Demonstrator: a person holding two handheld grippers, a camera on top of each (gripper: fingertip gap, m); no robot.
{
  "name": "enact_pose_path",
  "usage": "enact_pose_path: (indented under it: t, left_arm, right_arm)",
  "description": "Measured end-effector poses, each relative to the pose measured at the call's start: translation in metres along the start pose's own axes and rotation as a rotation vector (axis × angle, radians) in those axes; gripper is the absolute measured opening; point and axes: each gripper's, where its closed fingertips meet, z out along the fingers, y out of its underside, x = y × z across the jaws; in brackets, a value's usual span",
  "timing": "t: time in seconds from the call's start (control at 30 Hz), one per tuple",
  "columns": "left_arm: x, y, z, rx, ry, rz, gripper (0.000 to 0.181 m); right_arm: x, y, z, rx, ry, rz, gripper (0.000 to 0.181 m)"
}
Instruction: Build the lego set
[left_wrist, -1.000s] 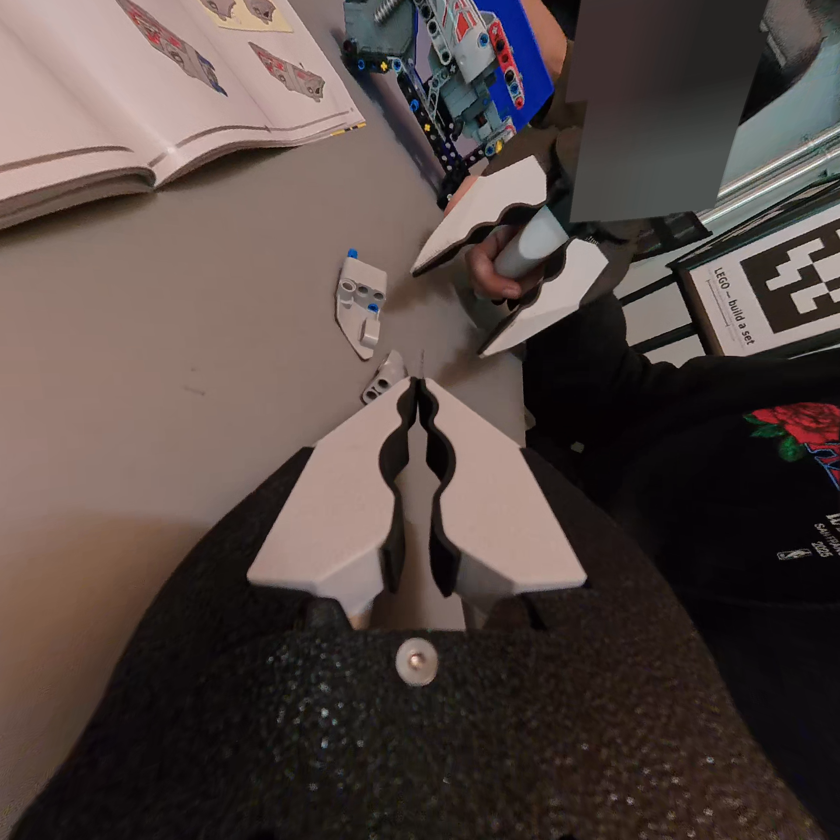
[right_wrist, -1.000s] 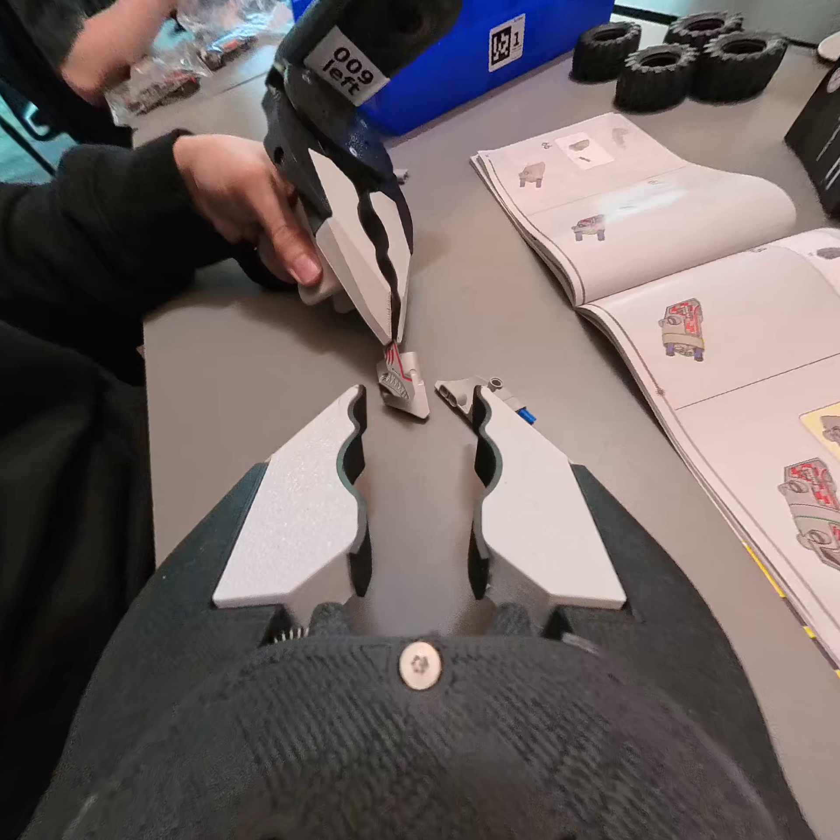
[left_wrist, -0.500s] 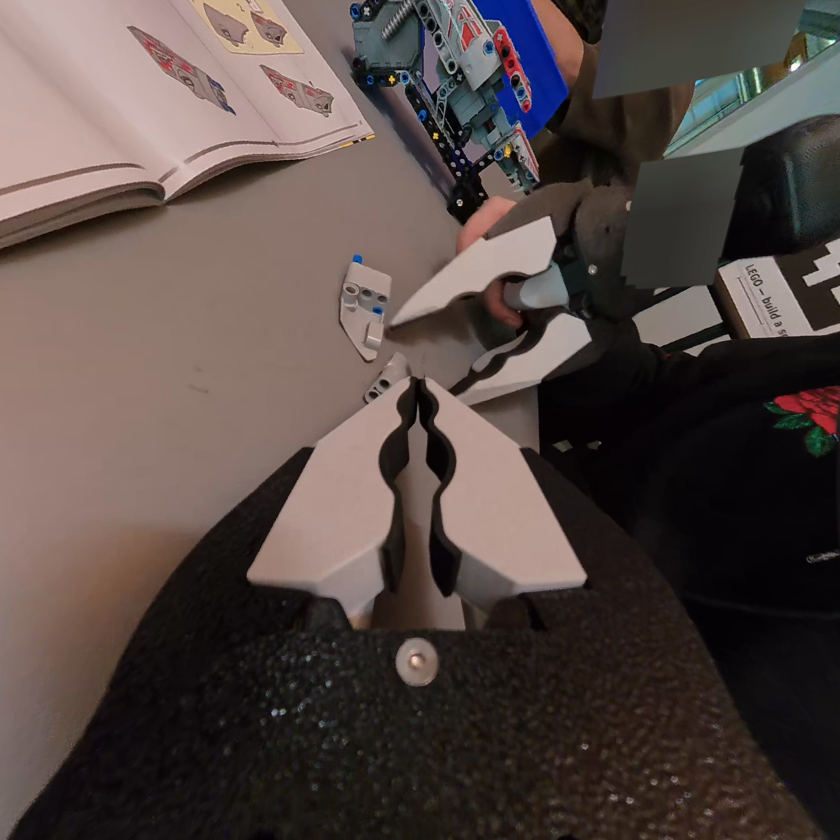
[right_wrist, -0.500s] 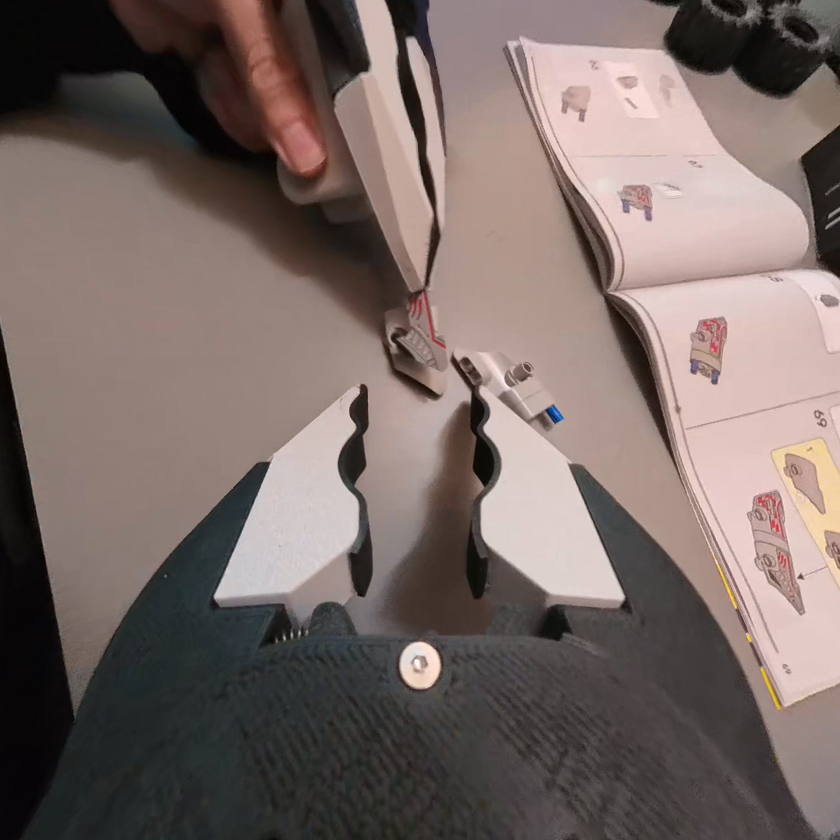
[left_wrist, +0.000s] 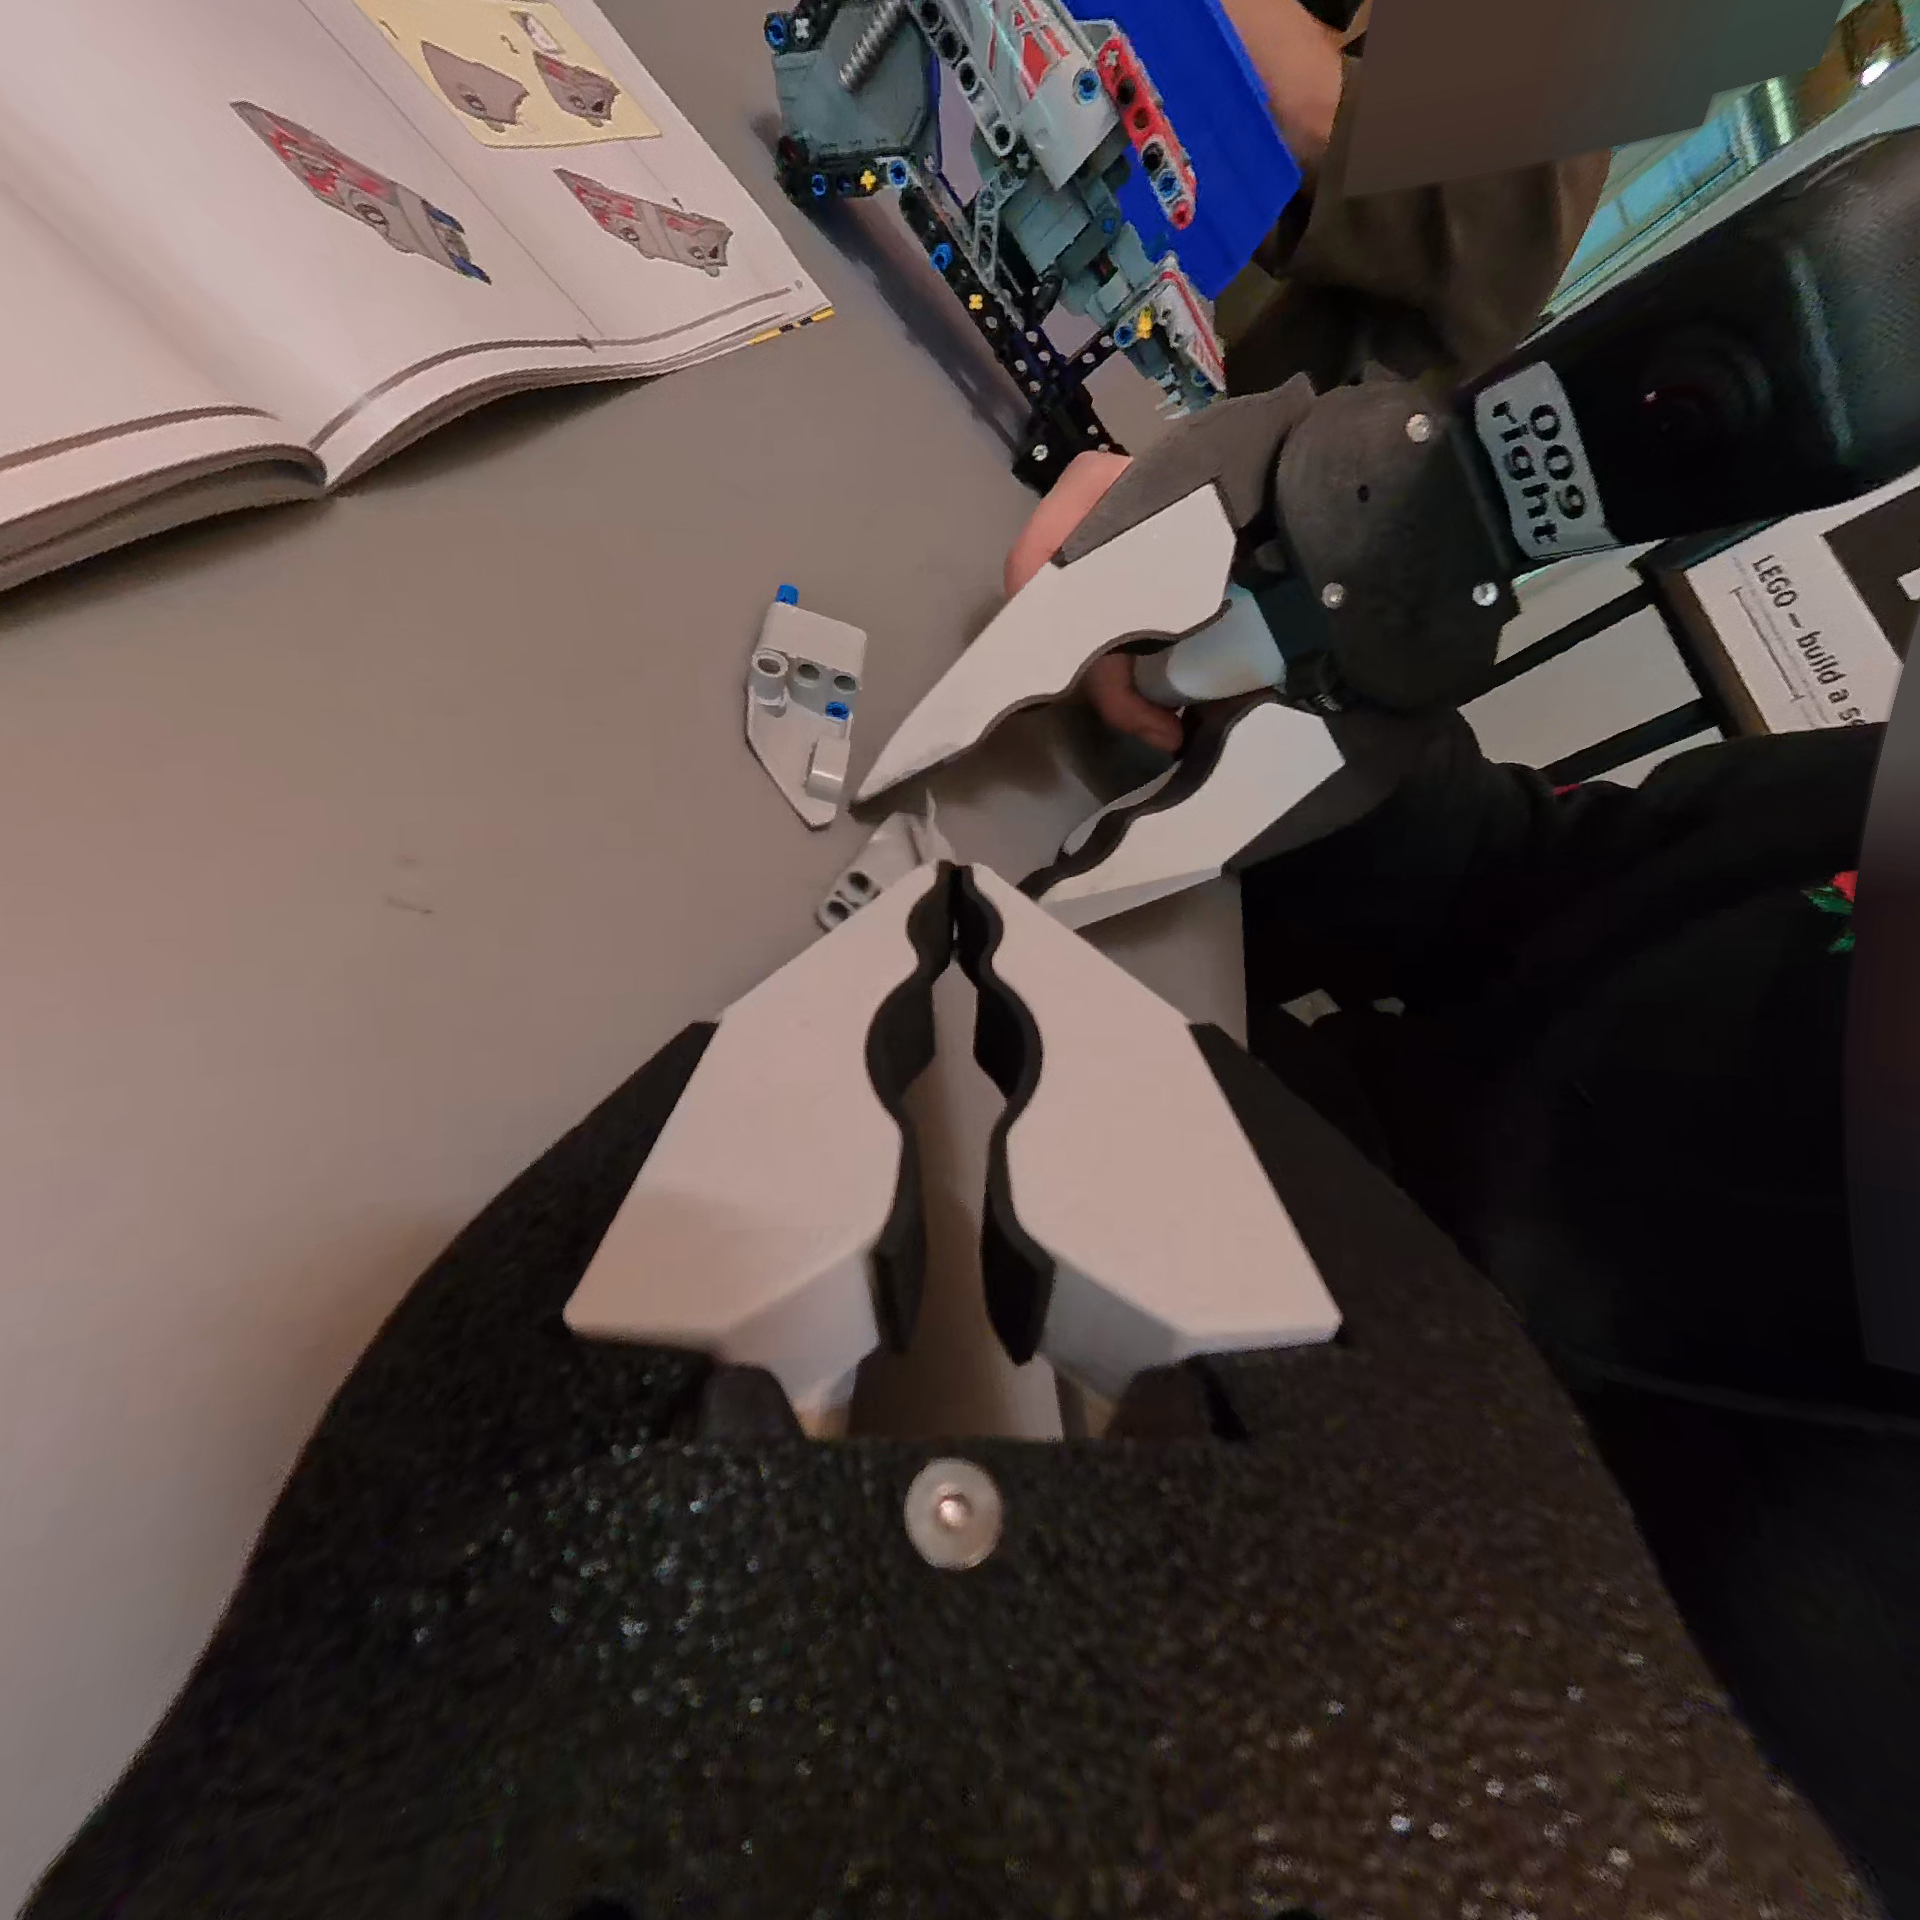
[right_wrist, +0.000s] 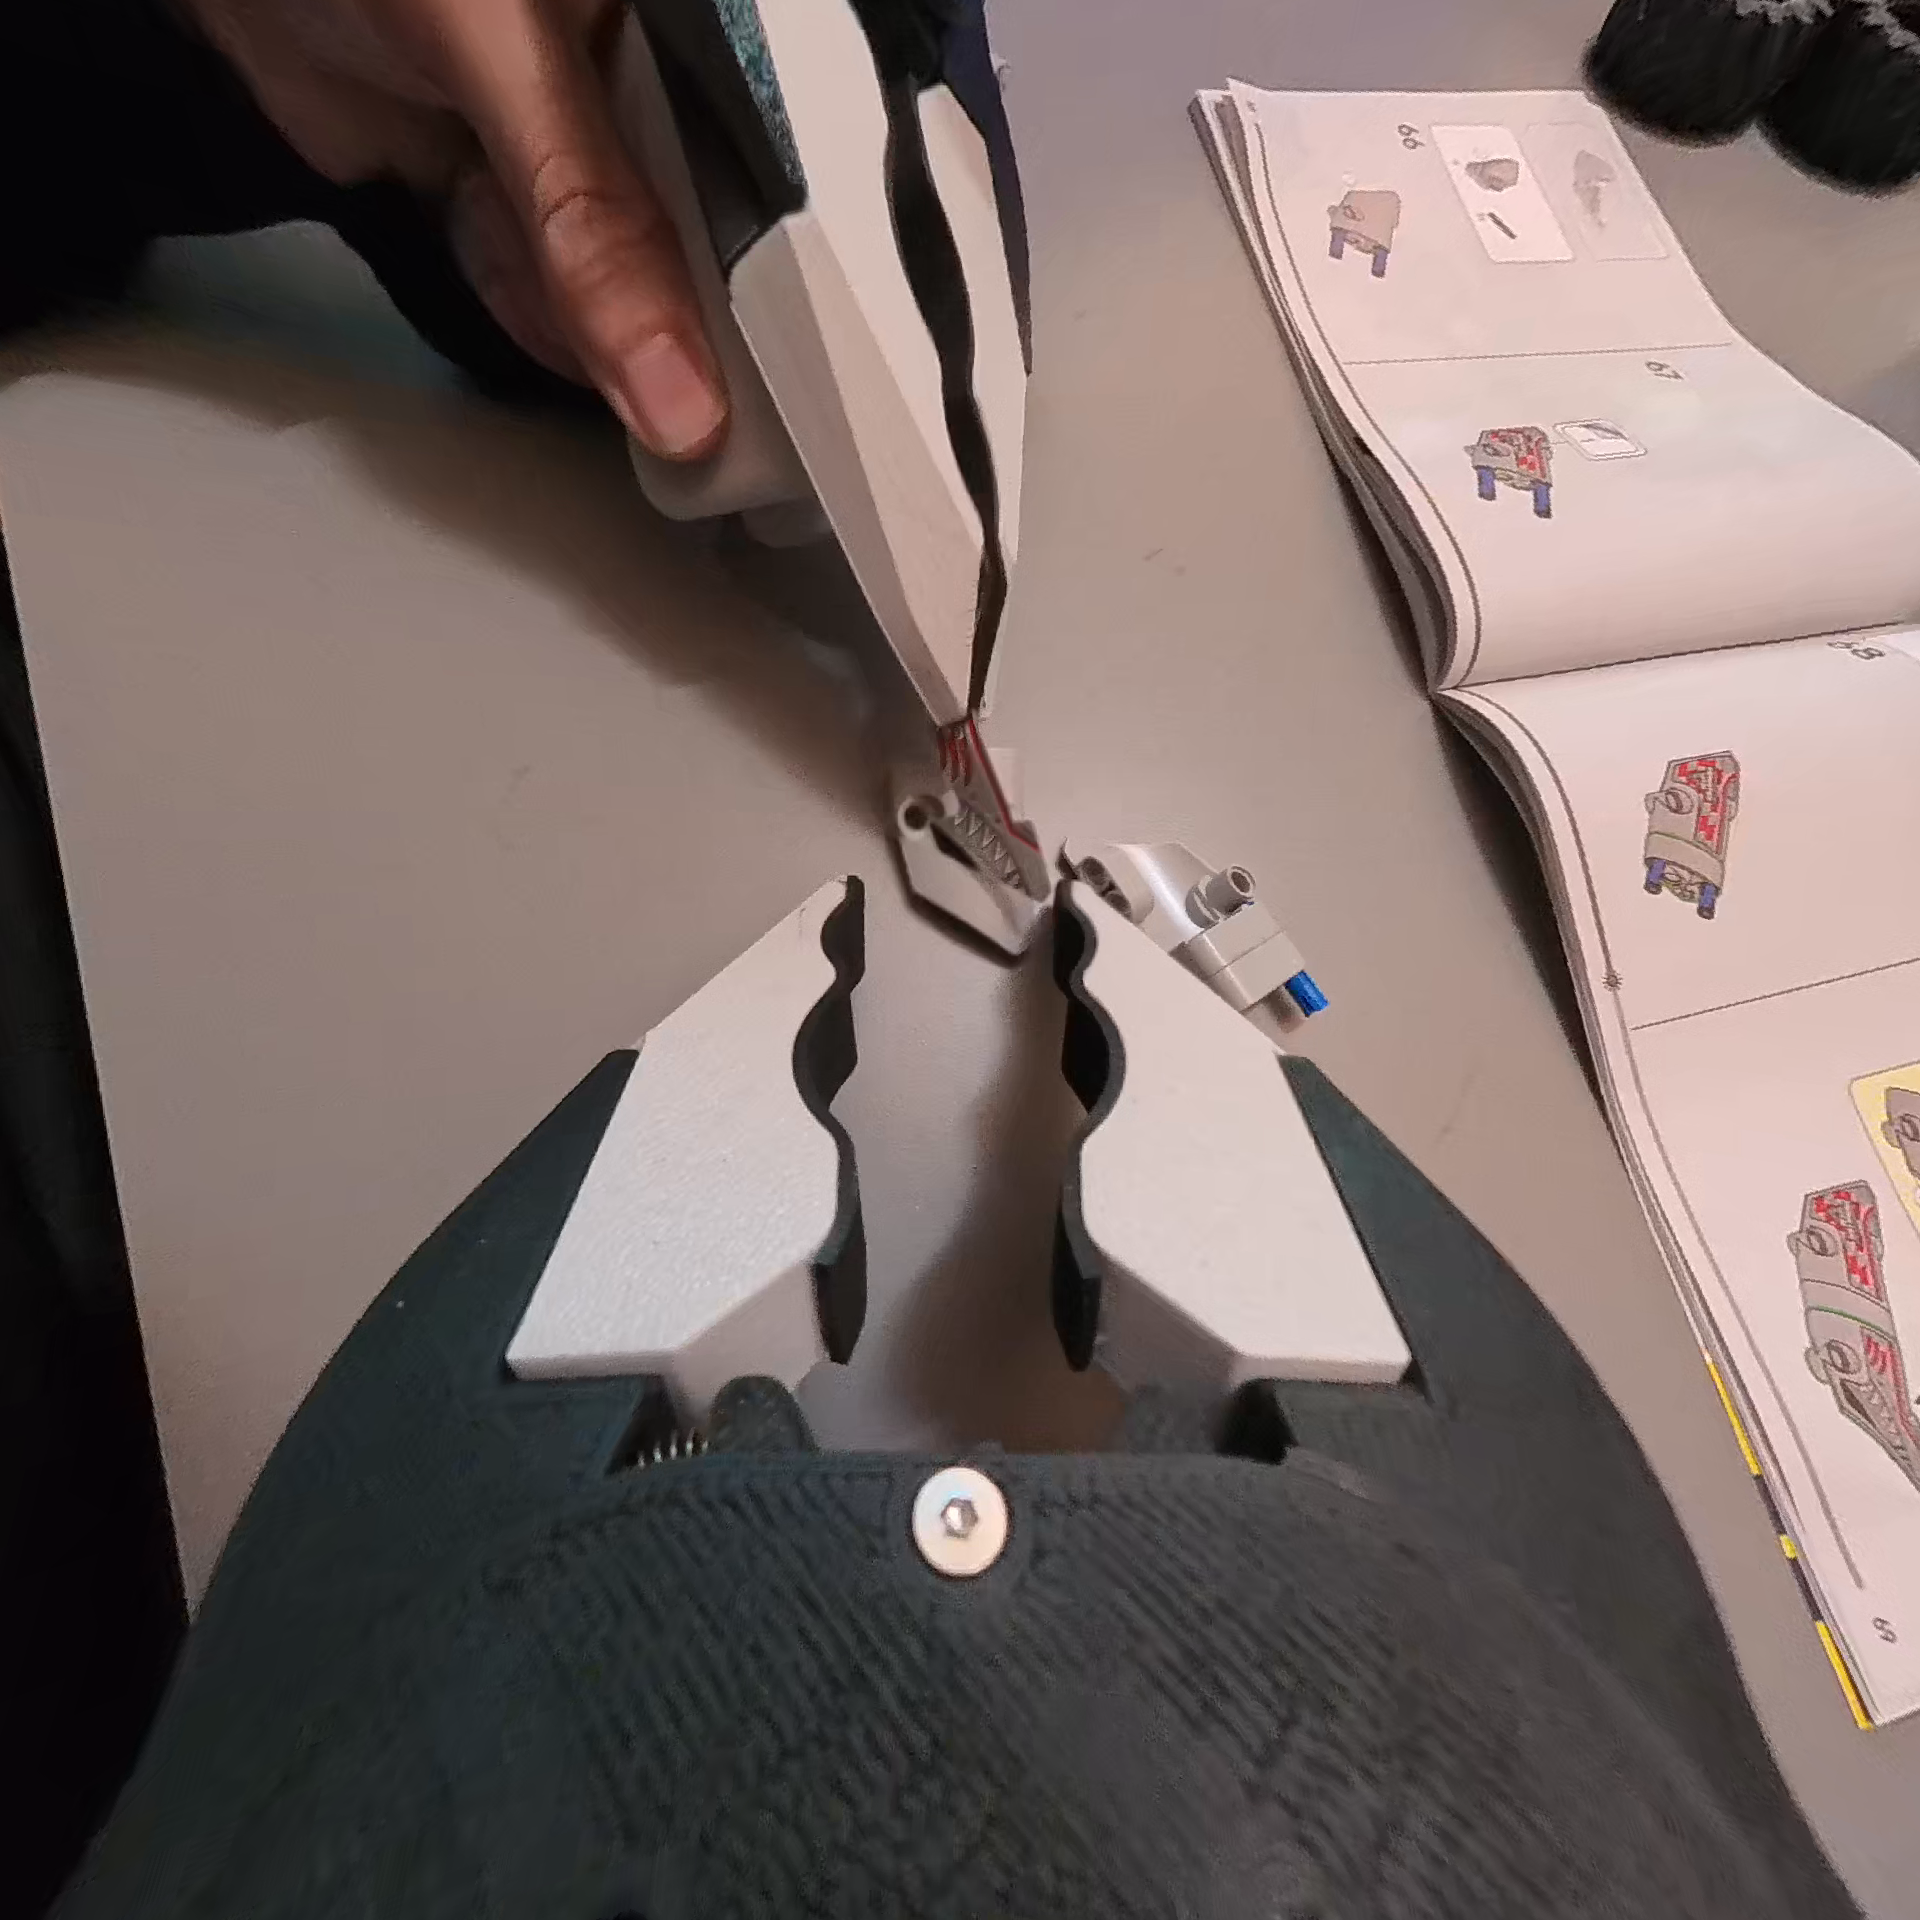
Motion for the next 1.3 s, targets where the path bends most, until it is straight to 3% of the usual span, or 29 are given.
enact_pose_path:
  t: [0.1, 0.23, 0.3, 0.43, 0.6, 0.7, 0.83, 0.97, 1.03, 1.17, 1.3]
  left_arm:
    - [0.009, -0.004, -0.002, 0.042, 0.053, -0.003, 0.000]
    - [0.012, -0.005, -0.003, 0.055, 0.082, -0.015, 0.000]
    - [0.011, -0.006, -0.004, 0.063, 0.080, -0.017, 0.000]
    - [0.012, -0.006, -0.005, 0.066, 0.065, 0.005, 0.000]
    - [0.016, -0.005, -0.007, 0.067, 0.093, 0.014, 0.000]
    - [0.017, 0.001, -0.007, 0.029, 0.079, 0.046, 0.000]
    - [0.019, 0.012, -0.010, -0.036, 0.072, 0.117, 0.000]
    - [0.029, 0.022, -0.012, -0.091, 0.123, 0.184, 0.000]
    - [0.033, 0.026, -0.012, -0.113, 0.136, 0.224, 0.000]
    - [0.042, 0.033, -0.014, -0.145, 0.163, 0.325, 0.000]
    - [0.047, 0.049, -0.015, -0.222, 0.142, 0.525, 0.000]
  right_arm:
    - [-0.003, -0.001, 0.000, 0.002, 0.000, -0.025, 0.028]
    - [0.005, -0.003, 0.002, 0.005, 0.065, -0.034, 0.033]
    - [0.002, -0.003, 0.002, 0.003, 0.038, -0.025, 0.030]
    - [-0.016, 0.001, -0.003, -0.002, -0.093, 0.092, 0.050]
    - [-0.004, -0.004, -0.004, 0.031, -0.052, 0.190, 0.044]
    - [-0.008, -0.007, -0.004, 0.043, -0.086, 0.112, 0.046]
    - [-0.004, 0.014, -0.021, -0.065, -0.119, -0.004, 0.038]
    - [0.019, -0.020, -0.039, 0.151, -0.141, 0.229, 0.010]
    - [0.011, -0.032, -0.035, 0.210, -0.241, 0.315, 0.013]
    - [-0.002, -0.016, -0.013, 0.048, -0.302, 0.302, 0.032]
    - [-0.012, -0.022, -0.010, 0.051, -0.361, 0.335, 0.036]
